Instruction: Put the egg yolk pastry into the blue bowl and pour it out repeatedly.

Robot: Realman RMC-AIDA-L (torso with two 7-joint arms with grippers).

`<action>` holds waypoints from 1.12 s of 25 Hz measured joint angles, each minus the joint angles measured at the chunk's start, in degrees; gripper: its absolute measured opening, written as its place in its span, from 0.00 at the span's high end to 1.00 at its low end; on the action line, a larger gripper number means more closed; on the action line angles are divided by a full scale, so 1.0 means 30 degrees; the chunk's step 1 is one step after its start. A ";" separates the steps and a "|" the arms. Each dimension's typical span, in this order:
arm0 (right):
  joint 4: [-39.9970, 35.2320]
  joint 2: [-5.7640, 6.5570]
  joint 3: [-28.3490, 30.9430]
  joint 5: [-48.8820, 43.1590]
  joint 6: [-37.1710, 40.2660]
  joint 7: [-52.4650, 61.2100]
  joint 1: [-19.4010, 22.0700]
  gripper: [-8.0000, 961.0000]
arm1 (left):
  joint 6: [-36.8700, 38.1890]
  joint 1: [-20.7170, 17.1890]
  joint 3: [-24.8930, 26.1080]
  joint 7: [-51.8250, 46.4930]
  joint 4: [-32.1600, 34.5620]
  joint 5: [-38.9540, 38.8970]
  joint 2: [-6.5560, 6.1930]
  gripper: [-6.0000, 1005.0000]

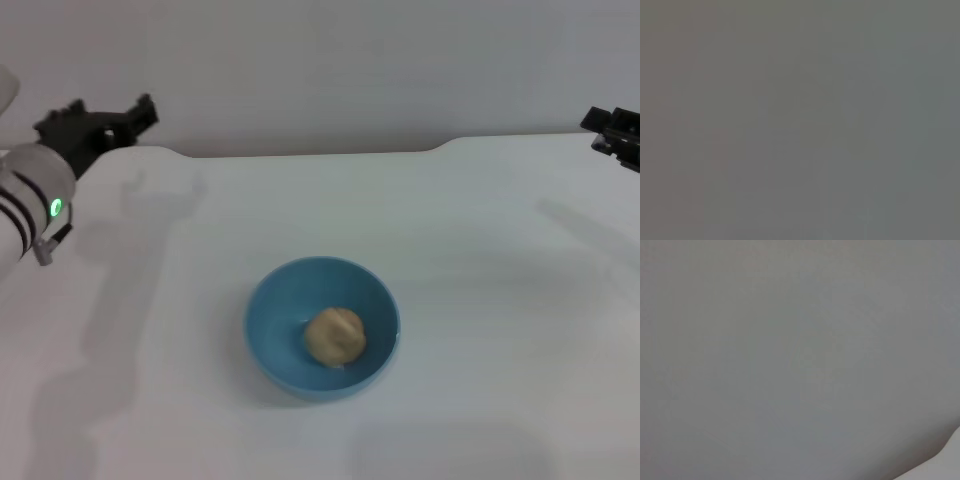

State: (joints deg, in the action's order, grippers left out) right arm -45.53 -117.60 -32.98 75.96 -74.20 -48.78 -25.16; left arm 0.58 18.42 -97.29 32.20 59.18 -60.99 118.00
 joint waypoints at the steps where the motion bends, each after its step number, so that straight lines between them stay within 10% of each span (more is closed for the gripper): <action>1: 0.0002 0.0001 0.0002 0.0000 0.0077 -0.0035 0.0017 0.55 | 0.1217 -0.0227 -0.0498 -0.0026 -0.0061 0.0001 -0.0004 0.14; 11: -0.0722 -0.0313 -0.1205 -0.2102 0.3822 -0.1220 0.0126 0.55 | 1.8152 0.0673 -1.0025 -0.0306 -0.7474 0.2583 0.0135 0.14; 21: -0.1070 -0.0488 -0.6035 -0.2104 1.0209 -0.3110 0.0276 0.55 | 1.8884 0.0727 -1.0476 -0.4103 -0.9632 0.2541 0.0110 0.14; 28: -0.3305 -0.0553 -1.4741 -0.2244 1.8905 -0.3829 0.1621 0.55 | 1.8901 0.0564 -1.0496 -0.4444 -0.9925 0.2554 0.0155 0.14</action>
State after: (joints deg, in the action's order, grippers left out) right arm -55.45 -119.26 -77.20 69.22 -17.49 -60.27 -20.30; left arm 57.29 20.11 -128.77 18.87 29.40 -53.32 118.47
